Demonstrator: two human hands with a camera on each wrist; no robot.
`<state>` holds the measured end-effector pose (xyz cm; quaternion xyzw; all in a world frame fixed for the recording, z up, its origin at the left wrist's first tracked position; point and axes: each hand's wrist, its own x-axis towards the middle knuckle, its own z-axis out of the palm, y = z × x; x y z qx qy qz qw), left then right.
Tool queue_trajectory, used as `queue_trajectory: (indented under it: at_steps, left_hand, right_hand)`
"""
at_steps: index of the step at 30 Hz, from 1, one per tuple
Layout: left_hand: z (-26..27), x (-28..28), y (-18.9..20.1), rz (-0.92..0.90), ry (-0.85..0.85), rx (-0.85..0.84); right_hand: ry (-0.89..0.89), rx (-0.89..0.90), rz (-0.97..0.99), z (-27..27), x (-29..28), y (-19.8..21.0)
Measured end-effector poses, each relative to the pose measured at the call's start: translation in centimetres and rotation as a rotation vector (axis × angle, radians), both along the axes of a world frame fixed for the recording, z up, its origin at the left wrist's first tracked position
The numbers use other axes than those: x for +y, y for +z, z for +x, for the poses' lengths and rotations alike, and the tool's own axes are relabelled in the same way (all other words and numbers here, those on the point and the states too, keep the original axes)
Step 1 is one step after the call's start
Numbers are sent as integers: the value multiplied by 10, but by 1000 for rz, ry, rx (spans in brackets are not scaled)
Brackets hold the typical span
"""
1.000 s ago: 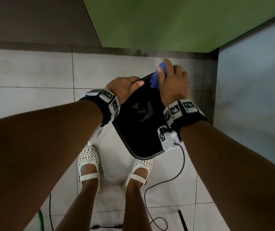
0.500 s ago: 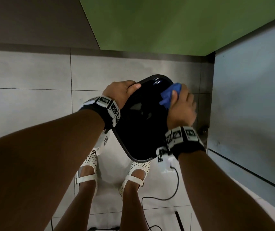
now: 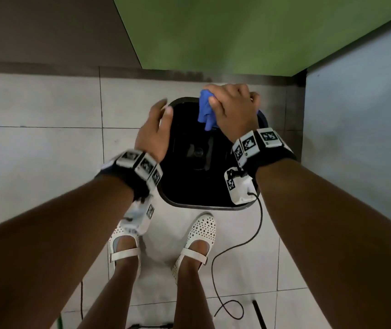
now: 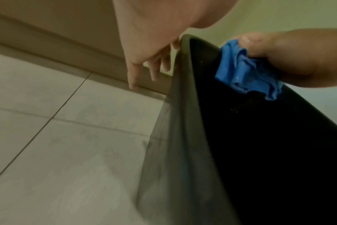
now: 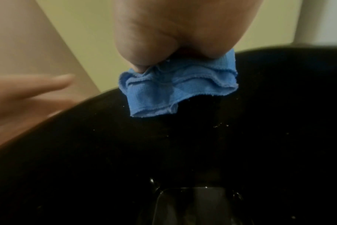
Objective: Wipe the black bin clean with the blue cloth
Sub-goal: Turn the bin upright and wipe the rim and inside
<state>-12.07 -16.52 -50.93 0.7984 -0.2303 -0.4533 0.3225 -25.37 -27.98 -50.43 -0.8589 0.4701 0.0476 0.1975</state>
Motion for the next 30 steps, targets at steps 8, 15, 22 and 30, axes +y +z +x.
queue_trajectory:
  at_steps: [8,15,22,30]
  left_hand:
    - [6,-36,-17,-5,-129,-217]
    - [4,-28,-21,-31,-1,-138]
    - [4,-27,-27,-57,7,-176]
    - [4,-26,-23,-80,-108,-259]
  right_hand:
    - [-55,92,-26,37,23,-9]
    - [-182,171,-123,9,24,-12]
    - [-400,179,-4,-40,22,-8]
    - [-212,174,-93,10,22,-10]
